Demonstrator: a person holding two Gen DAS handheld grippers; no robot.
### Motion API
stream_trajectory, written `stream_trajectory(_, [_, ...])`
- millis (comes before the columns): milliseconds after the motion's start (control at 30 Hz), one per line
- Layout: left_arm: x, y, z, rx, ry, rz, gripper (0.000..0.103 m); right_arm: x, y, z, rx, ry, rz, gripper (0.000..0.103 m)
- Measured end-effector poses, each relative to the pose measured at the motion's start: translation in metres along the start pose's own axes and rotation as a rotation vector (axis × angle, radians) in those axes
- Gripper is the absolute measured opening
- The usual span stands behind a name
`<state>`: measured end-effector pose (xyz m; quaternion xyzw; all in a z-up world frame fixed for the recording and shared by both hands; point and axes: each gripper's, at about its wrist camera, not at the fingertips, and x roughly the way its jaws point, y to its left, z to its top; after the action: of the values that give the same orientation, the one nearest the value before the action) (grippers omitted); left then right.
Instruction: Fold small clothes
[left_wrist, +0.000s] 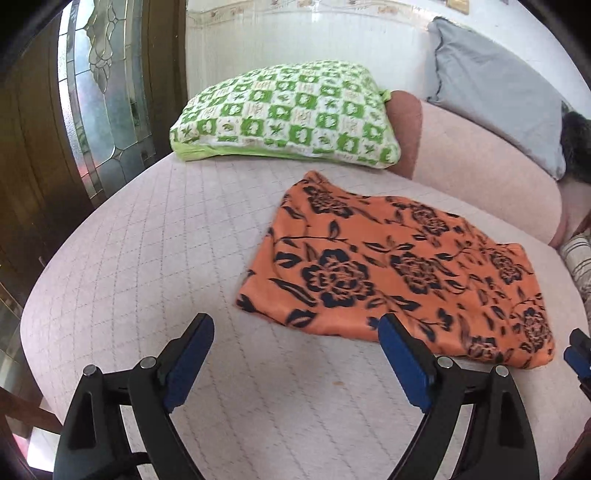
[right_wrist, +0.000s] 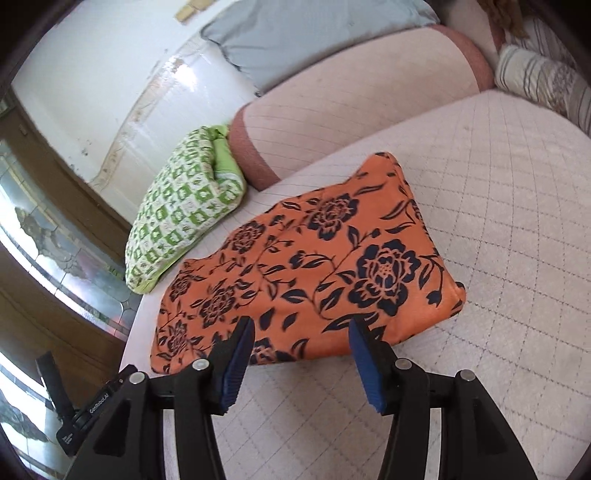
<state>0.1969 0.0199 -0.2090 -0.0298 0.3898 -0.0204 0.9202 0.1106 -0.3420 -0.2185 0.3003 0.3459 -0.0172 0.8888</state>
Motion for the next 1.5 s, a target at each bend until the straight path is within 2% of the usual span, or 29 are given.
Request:
stream_trajectory(267, [0.005,-0.021,0.008,0.040,-0.039,0.000,0.091,-0.024,0.009,-0.016,-0.029,-0.030,0.005,0.058])
stream_trajectory(500, [0.027,-0.025,0.016,0.012,0.003,-0.012,0.091,0.008,-0.005,-0.008,0.046,0.044,0.019,0.058])
stream_trajectory(700, [0.041,-0.035,0.017,0.037,0.016,0.012,0.091,0.030,-0.005,-0.003,0.016,0.087,-0.010,0.058])
stream_trajectory(933, [0.051,-0.051,0.017,0.072,0.030,0.002,0.091,0.051,-0.005,0.000,-0.005,0.130,-0.034,0.058])
stream_trajectory(1067, [0.064,-0.062,0.016,0.085,0.059,-0.014,0.091,0.061,-0.008,0.004,-0.008,0.132,-0.067,0.058])
stream_trajectory(1267, [0.098,-0.076,0.008,0.079,0.170,-0.051,0.091,0.069,-0.024,0.011,0.039,0.126,-0.114,0.058])
stream_trajectory(1300, [0.103,-0.079,0.006,0.090,0.182,-0.048,0.093,0.069,-0.027,0.012,0.049,0.121,-0.117,0.058])
stream_trajectory(1433, [0.109,-0.088,0.000,0.139,0.178,-0.019,0.098,0.078,-0.045,0.015,0.087,0.137,-0.154,0.058])
stream_trajectory(1500, [0.108,-0.088,0.000,0.147,0.183,-0.022,0.098,0.082,-0.054,0.015,0.116,0.153,-0.121,0.058])
